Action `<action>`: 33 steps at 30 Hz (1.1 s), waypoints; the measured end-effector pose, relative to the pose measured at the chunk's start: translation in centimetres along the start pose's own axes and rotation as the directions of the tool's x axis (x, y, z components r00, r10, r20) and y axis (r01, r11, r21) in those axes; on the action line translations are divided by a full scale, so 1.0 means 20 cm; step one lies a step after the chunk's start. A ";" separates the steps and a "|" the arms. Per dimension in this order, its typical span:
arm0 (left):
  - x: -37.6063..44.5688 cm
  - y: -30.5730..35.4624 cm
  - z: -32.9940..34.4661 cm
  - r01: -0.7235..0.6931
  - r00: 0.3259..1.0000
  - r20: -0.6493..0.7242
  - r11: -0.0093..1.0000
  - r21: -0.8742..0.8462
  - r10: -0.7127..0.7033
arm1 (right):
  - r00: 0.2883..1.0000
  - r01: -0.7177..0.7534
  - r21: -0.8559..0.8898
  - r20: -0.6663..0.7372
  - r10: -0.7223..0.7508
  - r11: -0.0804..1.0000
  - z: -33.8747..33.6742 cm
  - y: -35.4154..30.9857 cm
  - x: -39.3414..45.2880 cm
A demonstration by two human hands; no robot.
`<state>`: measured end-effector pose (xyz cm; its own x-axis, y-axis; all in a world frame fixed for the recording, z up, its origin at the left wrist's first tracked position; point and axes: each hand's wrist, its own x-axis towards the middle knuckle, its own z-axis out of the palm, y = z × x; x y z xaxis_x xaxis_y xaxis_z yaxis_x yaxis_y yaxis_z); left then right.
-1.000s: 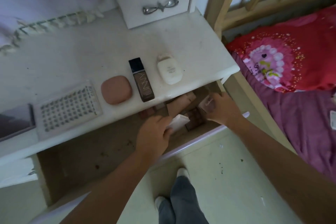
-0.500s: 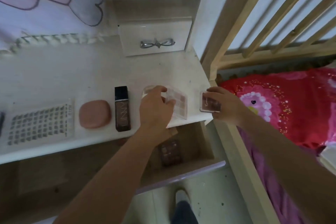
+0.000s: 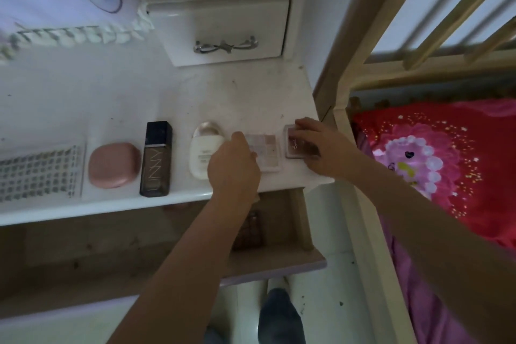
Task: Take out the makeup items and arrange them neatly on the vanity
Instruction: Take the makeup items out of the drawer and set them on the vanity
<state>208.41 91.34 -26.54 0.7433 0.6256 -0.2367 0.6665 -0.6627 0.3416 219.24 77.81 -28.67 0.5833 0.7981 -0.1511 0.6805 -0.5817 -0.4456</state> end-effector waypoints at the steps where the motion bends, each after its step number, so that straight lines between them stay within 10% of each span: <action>1: 0.00 0.00 0.00 0.004 1.000 0.009 0.999 0.040 -0.005 | 0.999 0.037 -0.008 -0.009 -0.037 0.999 0.02 0.01 0.00; 6: -0.07 0.01 -0.04 -0.015 1.000 0.020 0.999 0.046 0.014 | 0.980 0.174 -0.067 -0.088 -0.179 0.982 0.10 0.05 -0.02; 11: -0.32 -0.18 0.01 -0.233 0.944 -0.245 0.972 -0.019 0.221 | 0.866 0.262 -0.059 -0.426 -0.262 0.963 0.21 -0.12 -0.28; 13: -0.37 -0.32 0.09 -0.203 0.969 -0.135 0.978 0.042 0.207 | 0.913 0.242 -0.016 -0.336 -0.233 0.970 0.32 -0.23 -0.36; 16: -0.38 -0.54 0.24 -0.039 0.974 0.228 0.988 0.150 0.004 | 0.980 -0.091 0.016 0.177 0.087 0.996 0.47 -0.36 -0.33; 20: -0.26 -0.68 0.42 0.027 0.952 0.297 0.989 0.146 -0.069 | 0.695 -0.501 0.020 0.605 0.388 0.865 0.72 -0.40 -0.17; 25: -0.12 -0.70 0.54 -0.042 0.958 0.285 0.999 0.029 0.032 | 0.592 -0.708 -0.101 0.454 0.666 0.699 0.97 -0.41 -0.09; 33: -0.03 -0.75 0.53 -0.126 0.967 0.235 0.986 0.113 0.096 | 0.635 -0.647 -0.215 0.380 0.673 0.732 1.00 -0.40 -0.09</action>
<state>198.57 96.60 -41.25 0.7966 0.4444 -0.4099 0.5699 -0.7781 0.2641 203.81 84.18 -42.43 0.6599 0.1753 -0.7306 0.2162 -0.9756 -0.0389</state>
